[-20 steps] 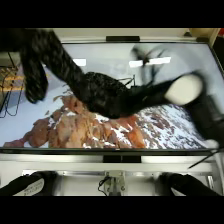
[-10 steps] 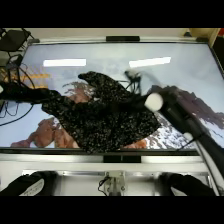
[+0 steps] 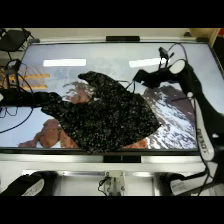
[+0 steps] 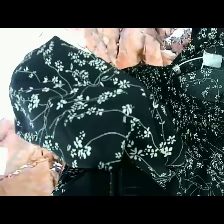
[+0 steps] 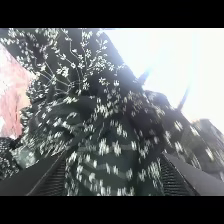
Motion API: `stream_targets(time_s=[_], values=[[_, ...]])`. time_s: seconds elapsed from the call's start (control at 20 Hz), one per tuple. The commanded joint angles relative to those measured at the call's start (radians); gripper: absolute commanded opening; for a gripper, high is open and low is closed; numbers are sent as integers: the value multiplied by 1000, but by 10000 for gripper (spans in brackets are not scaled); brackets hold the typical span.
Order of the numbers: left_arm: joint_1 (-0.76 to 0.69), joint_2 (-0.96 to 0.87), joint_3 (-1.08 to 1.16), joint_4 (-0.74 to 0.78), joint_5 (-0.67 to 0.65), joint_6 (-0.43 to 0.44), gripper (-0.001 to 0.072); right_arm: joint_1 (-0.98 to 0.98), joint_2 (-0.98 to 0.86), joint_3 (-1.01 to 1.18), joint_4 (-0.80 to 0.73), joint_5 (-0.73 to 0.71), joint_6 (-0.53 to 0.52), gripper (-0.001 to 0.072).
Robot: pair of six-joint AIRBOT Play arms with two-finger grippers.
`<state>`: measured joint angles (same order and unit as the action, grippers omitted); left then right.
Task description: Fold the shirts.
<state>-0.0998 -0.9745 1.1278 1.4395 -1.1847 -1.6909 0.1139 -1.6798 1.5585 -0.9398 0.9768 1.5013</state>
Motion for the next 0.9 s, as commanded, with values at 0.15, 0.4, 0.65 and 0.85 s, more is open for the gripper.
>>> stream_targets(time_s=[0.15,0.4,0.65,0.85], values=[[0,3,-2,-19,7,-2,47,84,-216,96,39,-14,-67,665],[0,3,-2,-31,32,-2,46,117,-241,96,-2,41,-103,665],[0,3,-2,-53,59,-2,46,162,-241,96,-73,-31,-26,551],[0,3,-2,-74,79,-2,46,154,-222,103,32,-57,-61,57]])
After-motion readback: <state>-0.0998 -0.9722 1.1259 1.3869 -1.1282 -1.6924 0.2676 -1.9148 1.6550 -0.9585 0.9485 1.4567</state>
